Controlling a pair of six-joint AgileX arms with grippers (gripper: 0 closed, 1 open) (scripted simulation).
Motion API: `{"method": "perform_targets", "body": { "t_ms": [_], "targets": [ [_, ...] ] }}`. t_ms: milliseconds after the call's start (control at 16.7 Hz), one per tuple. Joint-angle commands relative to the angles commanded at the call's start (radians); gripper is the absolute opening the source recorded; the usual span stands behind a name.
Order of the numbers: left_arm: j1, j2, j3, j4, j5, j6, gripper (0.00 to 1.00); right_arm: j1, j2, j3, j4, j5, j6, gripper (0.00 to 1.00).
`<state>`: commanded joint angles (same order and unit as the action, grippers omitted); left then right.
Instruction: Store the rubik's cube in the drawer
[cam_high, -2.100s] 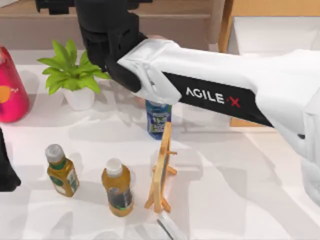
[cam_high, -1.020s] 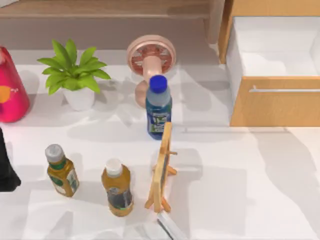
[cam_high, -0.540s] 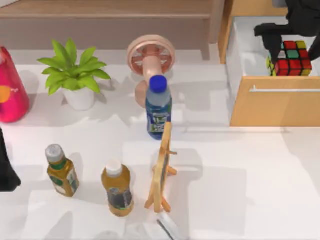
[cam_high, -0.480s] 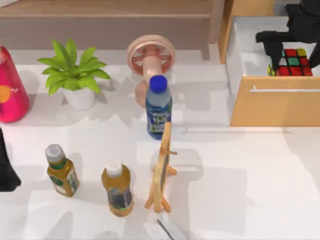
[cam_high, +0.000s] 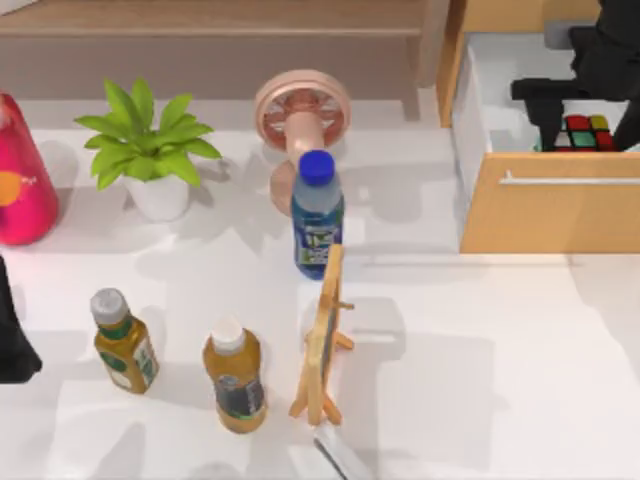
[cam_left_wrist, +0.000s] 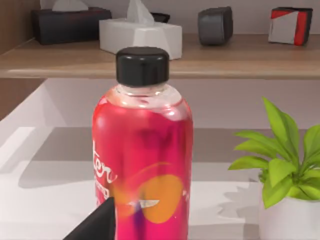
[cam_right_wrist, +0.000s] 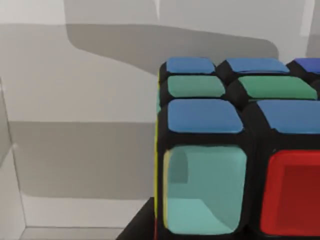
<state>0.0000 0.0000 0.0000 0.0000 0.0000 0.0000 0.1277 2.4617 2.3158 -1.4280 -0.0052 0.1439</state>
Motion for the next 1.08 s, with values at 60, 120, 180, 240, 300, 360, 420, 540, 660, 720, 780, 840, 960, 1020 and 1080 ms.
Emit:
{"method": "perform_targets", "body": {
  "t_ms": [60,120,180,240,300,360,420,540,660,720,780,840,960,1020,1080],
  "targets": [
    [0.0,0.0,0.0,0.0,0.0,0.0,1.0,0.0,0.0,0.0,0.0,0.0,0.0,0.15],
    [0.0,0.0,0.0,0.0,0.0,0.0,1.0,0.0,0.0,0.0,0.0,0.0,0.0,0.23],
    [0.0,0.0,0.0,0.0,0.0,0.0,1.0,0.0,0.0,0.0,0.0,0.0,0.0,0.3],
    [0.0,0.0,0.0,0.0,0.0,0.0,1.0,0.0,0.0,0.0,0.0,0.0,0.0,0.38],
    [0.0,0.0,0.0,0.0,0.0,0.0,1.0,0.0,0.0,0.0,0.0,0.0,0.0,0.45],
    [0.0,0.0,0.0,0.0,0.0,0.0,1.0,0.0,0.0,0.0,0.0,0.0,0.0,0.53],
    [0.0,0.0,0.0,0.0,0.0,0.0,1.0,0.0,0.0,0.0,0.0,0.0,0.0,0.6],
    [0.0,0.0,0.0,0.0,0.0,0.0,1.0,0.0,0.0,0.0,0.0,0.0,0.0,0.75],
    [0.0,0.0,0.0,0.0,0.0,0.0,1.0,0.0,0.0,0.0,0.0,0.0,0.0,0.9],
    [0.0,0.0,0.0,0.0,0.0,0.0,1.0,0.0,0.0,0.0,0.0,0.0,0.0,0.98],
    [0.0,0.0,0.0,0.0,0.0,0.0,1.0,0.0,0.0,0.0,0.0,0.0,0.0,1.0],
    [0.0,0.0,0.0,0.0,0.0,0.0,1.0,0.0,0.0,0.0,0.0,0.0,0.0,1.0],
    [0.0,0.0,0.0,0.0,0.0,0.0,1.0,0.0,0.0,0.0,0.0,0.0,0.0,1.0],
    [0.0,0.0,0.0,0.0,0.0,0.0,1.0,0.0,0.0,0.0,0.0,0.0,0.0,1.0],
    [0.0,0.0,0.0,0.0,0.0,0.0,1.0,0.0,0.0,0.0,0.0,0.0,0.0,1.0]
  ]
}}
